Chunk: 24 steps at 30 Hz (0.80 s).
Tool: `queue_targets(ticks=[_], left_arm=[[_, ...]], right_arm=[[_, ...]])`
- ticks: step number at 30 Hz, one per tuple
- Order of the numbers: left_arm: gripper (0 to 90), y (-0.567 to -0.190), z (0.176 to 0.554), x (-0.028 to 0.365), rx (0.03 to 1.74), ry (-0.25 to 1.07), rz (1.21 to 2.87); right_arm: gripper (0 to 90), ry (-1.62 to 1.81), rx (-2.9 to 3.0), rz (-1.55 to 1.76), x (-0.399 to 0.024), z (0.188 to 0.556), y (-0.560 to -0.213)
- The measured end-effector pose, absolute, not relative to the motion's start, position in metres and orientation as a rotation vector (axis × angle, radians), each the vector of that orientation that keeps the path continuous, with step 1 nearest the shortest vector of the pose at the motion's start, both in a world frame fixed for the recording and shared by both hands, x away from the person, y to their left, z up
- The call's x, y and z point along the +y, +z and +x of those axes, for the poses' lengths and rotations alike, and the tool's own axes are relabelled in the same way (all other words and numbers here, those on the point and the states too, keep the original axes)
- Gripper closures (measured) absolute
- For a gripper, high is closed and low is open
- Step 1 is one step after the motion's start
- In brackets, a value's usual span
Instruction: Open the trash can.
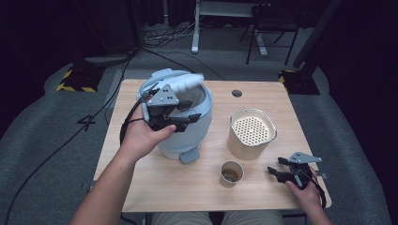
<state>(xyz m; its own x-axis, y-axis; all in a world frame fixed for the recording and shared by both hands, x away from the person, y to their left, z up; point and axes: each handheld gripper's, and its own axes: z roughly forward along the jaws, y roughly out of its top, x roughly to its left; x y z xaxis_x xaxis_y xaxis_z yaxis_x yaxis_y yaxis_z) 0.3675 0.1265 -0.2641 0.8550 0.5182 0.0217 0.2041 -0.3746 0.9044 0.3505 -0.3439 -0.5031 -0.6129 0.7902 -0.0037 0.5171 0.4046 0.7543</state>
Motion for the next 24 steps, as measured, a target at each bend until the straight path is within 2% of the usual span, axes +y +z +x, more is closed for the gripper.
queue_targets(ticks=[3, 8, 21, 22, 23, 24], left_arm=[[49.1, -0.262, 0.363, 0.131, 0.535, 0.398, 1.937], [47.6, -0.264, 0.352, 0.142, 0.531, 0.371, 1.906], [41.8, -0.301, 0.310, 0.168, 0.470, 0.318, 1.916], [41.8, -0.308, 0.306, 0.170, 0.463, 0.314, 1.921], [39.6, -0.312, 0.305, 0.171, 0.457, 0.310, 1.926], [38.7, -0.317, 0.303, 0.172, 0.450, 0.306, 1.933]], right_arm=[[34.0, 1.047, 2.306, 1.127, -0.344, 0.351, -0.503], [34.0, 1.047, 2.306, 1.127, -0.344, 0.351, -0.503], [33.2, 1.044, 2.306, 1.126, -0.344, 0.351, -0.503], [32.4, 1.040, 2.304, 1.127, -0.343, 0.351, -0.503], [23.0, 1.026, 2.293, 1.149, -0.343, 0.352, -0.503], [18.9, 1.005, 2.282, 1.170, -0.343, 0.353, -0.503]])
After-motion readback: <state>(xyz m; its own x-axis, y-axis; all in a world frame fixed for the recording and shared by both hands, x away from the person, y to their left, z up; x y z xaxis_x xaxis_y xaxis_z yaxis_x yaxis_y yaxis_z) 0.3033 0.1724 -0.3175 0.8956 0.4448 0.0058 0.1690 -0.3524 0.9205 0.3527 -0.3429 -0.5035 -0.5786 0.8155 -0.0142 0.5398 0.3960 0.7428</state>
